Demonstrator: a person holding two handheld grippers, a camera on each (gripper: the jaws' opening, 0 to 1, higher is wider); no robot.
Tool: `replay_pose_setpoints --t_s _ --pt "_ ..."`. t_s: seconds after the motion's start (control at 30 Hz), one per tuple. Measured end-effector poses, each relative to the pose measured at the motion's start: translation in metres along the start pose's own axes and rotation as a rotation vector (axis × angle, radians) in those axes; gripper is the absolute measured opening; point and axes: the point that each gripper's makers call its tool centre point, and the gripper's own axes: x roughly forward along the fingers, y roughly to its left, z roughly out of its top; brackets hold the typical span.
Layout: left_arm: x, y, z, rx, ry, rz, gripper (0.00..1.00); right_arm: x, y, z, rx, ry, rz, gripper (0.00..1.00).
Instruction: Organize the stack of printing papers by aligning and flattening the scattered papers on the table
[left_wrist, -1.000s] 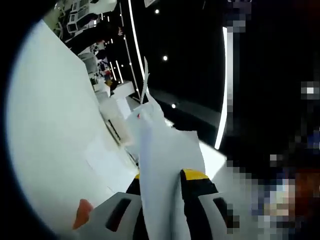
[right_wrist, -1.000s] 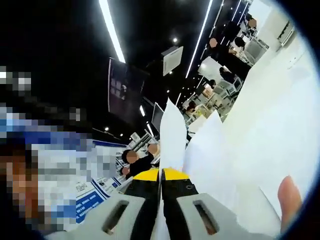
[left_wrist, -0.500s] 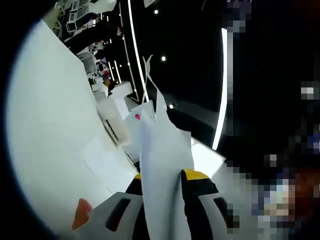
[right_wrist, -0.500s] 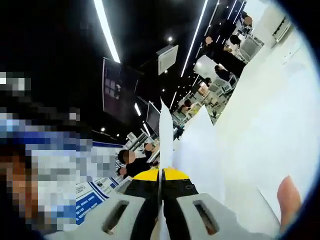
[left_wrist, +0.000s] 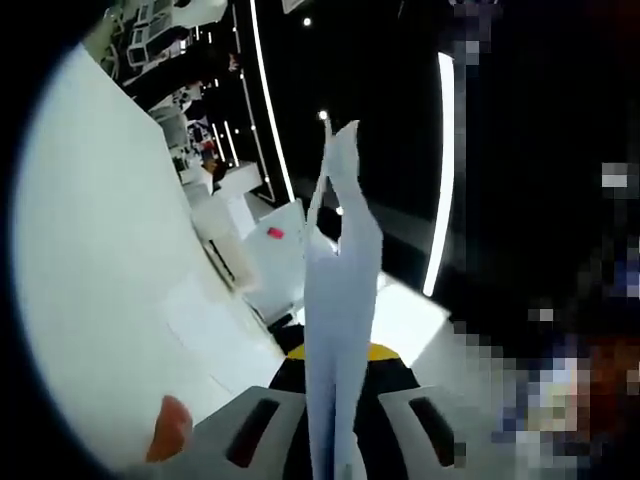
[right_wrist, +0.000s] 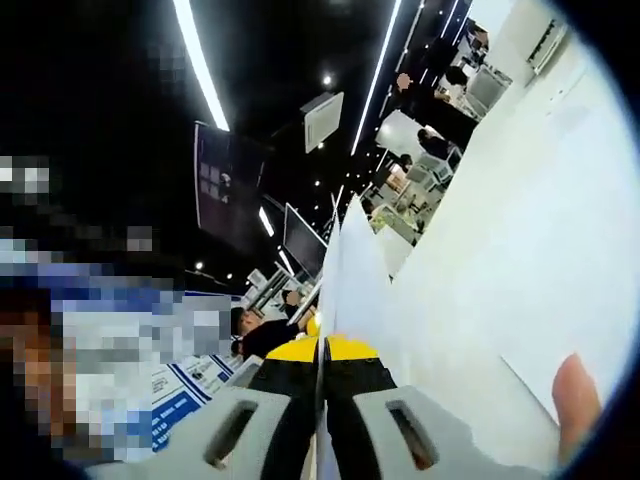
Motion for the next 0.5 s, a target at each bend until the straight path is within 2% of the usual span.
replay_pose_setpoints --t_s 0.33,0.5 --pt "0.0005 0.0030 0.0016 -0.001 -0.004 0.015 0.07 -0.0012 -0.0083 -0.0023 0.066 -0.043 -0.013 0.00" --pt "0.0004 0.0014 0.0008 -0.001 -0.008 0.013 0.06 -0.0012 -0.0088 -0.0020 0.053 -0.048 -0.021 0.00"
